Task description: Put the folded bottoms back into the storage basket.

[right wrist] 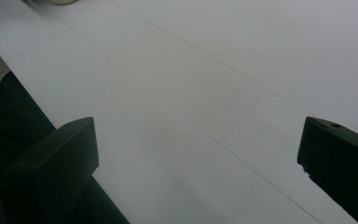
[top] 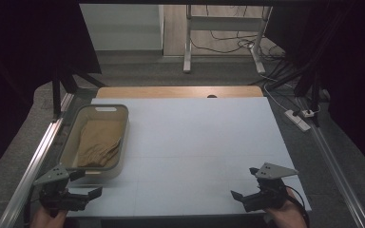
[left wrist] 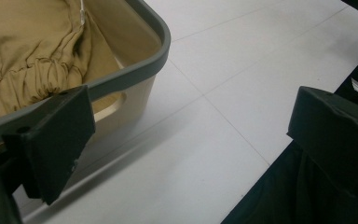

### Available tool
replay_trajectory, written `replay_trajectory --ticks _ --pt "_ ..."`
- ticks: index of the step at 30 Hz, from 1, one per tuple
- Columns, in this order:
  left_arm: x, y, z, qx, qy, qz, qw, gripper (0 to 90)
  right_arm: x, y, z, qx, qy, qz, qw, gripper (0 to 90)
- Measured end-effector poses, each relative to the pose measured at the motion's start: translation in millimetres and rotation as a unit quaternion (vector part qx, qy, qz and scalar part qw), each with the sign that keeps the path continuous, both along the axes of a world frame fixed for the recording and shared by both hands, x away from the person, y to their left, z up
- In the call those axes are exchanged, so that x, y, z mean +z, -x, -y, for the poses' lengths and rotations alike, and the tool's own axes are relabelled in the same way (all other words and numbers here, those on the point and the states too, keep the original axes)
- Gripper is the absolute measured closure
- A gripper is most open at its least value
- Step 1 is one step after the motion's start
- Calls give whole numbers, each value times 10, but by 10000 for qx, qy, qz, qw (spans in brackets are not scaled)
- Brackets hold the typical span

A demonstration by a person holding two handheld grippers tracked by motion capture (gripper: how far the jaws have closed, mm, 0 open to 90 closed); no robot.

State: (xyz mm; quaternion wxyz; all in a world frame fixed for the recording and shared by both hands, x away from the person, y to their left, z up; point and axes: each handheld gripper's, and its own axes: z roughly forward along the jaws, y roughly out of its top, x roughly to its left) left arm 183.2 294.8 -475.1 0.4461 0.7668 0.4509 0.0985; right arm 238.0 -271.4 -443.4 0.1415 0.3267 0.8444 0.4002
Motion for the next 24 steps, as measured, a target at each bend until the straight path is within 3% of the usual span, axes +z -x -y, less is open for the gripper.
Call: replay_trajectory --ticks 24 --pt "2 -4 11 15 -50 -24 10000 13 10 135 420 -630 -235 -109 9977 0"
